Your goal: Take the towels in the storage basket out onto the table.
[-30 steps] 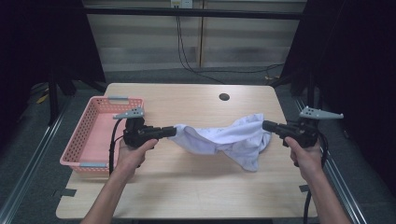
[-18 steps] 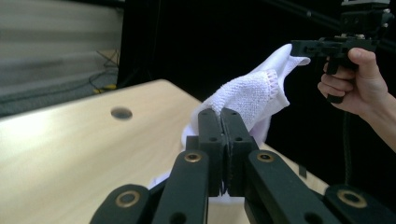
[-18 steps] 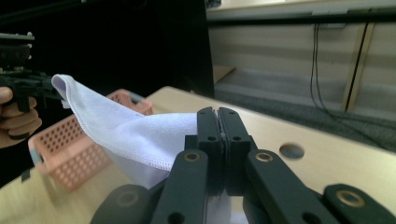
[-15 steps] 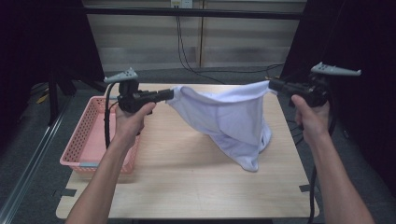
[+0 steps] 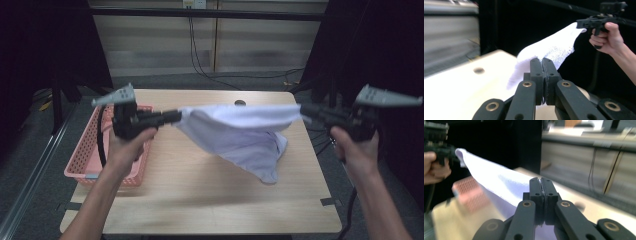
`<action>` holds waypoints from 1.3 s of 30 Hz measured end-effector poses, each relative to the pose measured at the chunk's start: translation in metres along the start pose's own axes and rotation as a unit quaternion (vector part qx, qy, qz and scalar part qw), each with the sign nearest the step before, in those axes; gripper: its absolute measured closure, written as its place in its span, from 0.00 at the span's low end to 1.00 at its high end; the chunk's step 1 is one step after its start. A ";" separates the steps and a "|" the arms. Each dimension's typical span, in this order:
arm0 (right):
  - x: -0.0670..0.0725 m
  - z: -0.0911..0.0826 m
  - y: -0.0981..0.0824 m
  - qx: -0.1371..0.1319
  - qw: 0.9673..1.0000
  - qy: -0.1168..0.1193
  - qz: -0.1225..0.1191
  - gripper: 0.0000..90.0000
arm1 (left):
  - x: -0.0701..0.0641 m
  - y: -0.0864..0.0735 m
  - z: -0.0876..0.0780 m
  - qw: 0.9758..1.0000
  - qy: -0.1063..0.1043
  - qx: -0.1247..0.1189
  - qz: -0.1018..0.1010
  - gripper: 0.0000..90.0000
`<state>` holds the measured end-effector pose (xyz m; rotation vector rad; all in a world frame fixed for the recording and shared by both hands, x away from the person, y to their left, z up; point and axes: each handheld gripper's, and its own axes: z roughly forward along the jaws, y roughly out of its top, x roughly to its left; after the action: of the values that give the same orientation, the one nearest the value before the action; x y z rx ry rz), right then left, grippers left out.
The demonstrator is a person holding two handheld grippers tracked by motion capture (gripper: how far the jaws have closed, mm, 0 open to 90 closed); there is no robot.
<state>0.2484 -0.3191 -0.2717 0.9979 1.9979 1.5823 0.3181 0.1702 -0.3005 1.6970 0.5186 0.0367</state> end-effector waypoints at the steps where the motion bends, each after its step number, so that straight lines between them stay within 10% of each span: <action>1: 0.006 -0.002 -0.016 0.013 1.000 0.009 0.000 0.98 | -0.011 -0.028 -0.003 0.999 -0.013 0.029 0.002 0.98; 9: 0.045 -0.032 -0.122 0.079 0.995 0.037 0.056 0.98 | -0.043 -0.129 -0.026 0.994 -0.048 0.091 -0.043 0.98; 14: 0.072 -0.040 -0.184 0.162 0.982 0.058 0.080 0.98 | -0.059 -0.183 -0.031 0.982 -0.076 0.155 -0.078 0.97; 17: 0.075 -0.034 -0.200 0.200 0.974 0.073 0.074 0.86 | -0.057 -0.192 -0.033 0.980 -0.073 0.164 -0.087 0.92; 25: 0.054 -0.020 -0.198 0.175 0.983 0.024 0.056 0.66 | -0.036 -0.181 -0.012 0.980 -0.063 0.168 -0.084 0.79; 29: 0.029 0.012 -0.193 0.181 0.983 -0.004 0.036 0.61 | -0.007 -0.178 0.018 0.981 -0.023 0.164 -0.100 0.75; 32: -0.003 0.049 -0.188 0.196 0.980 -0.029 0.036 0.57 | 0.015 -0.176 0.049 0.976 0.000 0.195 -0.100 0.71; 39: -0.037 0.087 -0.186 0.208 0.975 -0.054 0.060 0.54 | 0.037 -0.180 0.079 0.972 0.039 0.209 -0.101 0.63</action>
<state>0.2806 -0.3072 -0.4772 1.3503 2.2777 1.1544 0.3191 0.1281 -0.4957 2.0492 0.7990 -0.1655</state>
